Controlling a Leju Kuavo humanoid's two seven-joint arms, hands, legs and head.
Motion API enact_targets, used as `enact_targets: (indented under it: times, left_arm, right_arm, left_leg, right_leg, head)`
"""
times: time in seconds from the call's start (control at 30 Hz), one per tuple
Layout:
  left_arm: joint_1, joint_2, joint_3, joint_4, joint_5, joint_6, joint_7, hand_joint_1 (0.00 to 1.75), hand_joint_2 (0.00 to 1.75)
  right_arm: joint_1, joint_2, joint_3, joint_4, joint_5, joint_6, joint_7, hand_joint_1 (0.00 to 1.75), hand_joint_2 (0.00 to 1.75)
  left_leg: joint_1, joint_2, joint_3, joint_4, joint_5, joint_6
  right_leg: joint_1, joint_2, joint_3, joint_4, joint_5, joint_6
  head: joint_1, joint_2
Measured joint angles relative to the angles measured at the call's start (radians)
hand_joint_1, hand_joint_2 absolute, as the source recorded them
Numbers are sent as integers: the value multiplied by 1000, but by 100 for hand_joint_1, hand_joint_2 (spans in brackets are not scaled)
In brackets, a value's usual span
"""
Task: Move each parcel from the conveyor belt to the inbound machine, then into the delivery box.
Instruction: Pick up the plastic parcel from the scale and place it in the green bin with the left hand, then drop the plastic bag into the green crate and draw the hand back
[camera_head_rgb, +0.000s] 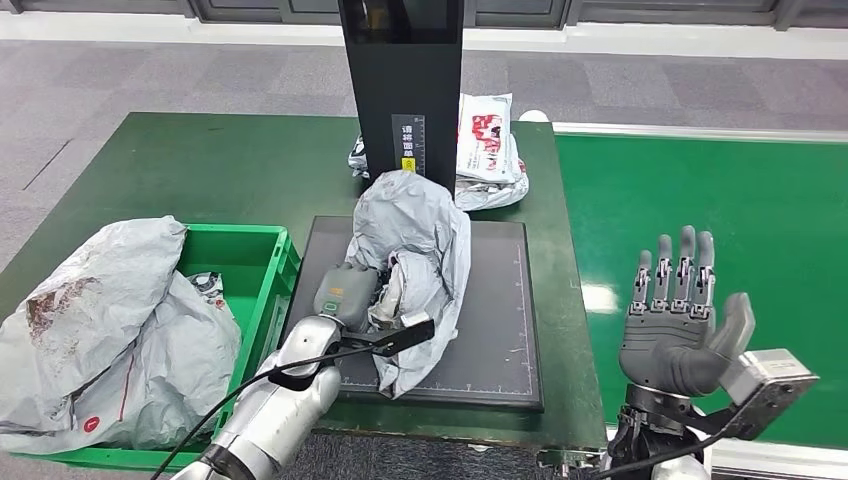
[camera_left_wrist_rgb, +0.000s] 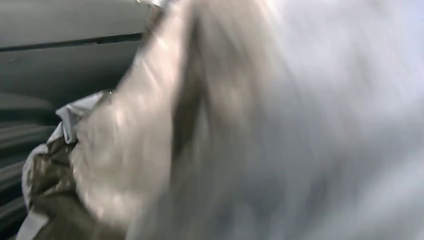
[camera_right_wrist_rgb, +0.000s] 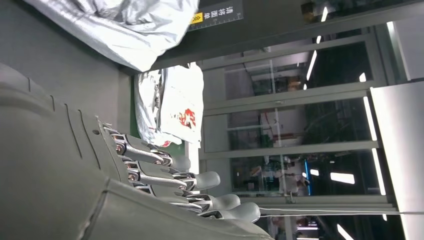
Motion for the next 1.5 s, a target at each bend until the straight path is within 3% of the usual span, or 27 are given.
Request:
enact_targets:
  times: [0.13,0.27,0.47,0.7,0.93,1.1,1.23,1.4,1.5]
  left_arm:
    - [38,-9,60,-109,235,118,-113,175,175]
    - [86,-10,95,-281,336,203,-151,175,175]
    - [148,-4,119,-516,262,295,-150,175,175]
    - [179,5,126,-630,247,308,-148,175,175]
    - [216,22,176,-788,141,438,-126,175,175]
    - [252,24,269,-936,90,441,-158,175,175]
    - [296,26,319,-1021,-20,410,-111,175,175]
    - [350,43,350,-1068,-163,286,-26,175,175]
    - [395,103,375,-1075,-166,182,-5,175,175]
  right_arm:
    - [9,0,0,-1,-8,-15,0,0,0]
    - [19,0,0,-2,-14,-35,0,0,0]
    - [31,0,0,-2,-13,-52,0,0,0]
    - [37,0,0,-2,-13,-53,0,0,0]
    - [72,2,0,-11,-11,-73,-2,0,0]
    - [106,24,-16,-47,1,-63,2,0,0]
    - [123,49,-63,-70,6,-34,5,0,0]
    - [139,71,-115,-82,4,5,-4,0,0]
    - [144,77,-140,-83,0,23,-10,0,0]
  left_leg:
    - [0,0,-2,0,0,0]
    - [0,0,-3,0,-1,1]
    - [0,0,-4,0,-1,1]
    - [0,0,-4,0,-1,1]
    - [0,0,-4,0,-2,1]
    - [0,0,-4,0,-3,0]
    - [0,0,-4,0,-3,0]
    - [0,0,-5,0,-4,1]
    - [0,1,-4,0,-4,1]
  right_leg:
    - [0,0,-2,0,0,0]
    - [0,0,-3,0,0,0]
    - [0,0,-4,0,-1,0]
    - [0,0,-4,0,-1,0]
    - [0,0,-4,0,-2,0]
    - [0,0,-5,0,-3,0]
    - [0,0,-4,0,-4,1]
    - [0,0,-4,0,-4,1]
    - [0,0,-4,0,-4,1]
  head:
    - [0,0]
    - [0,0]
    - [0,0]
    - [0,0]
    - [0,0]
    - [0,0]
    - [0,0]
    - [0,0]
    - [0,0]
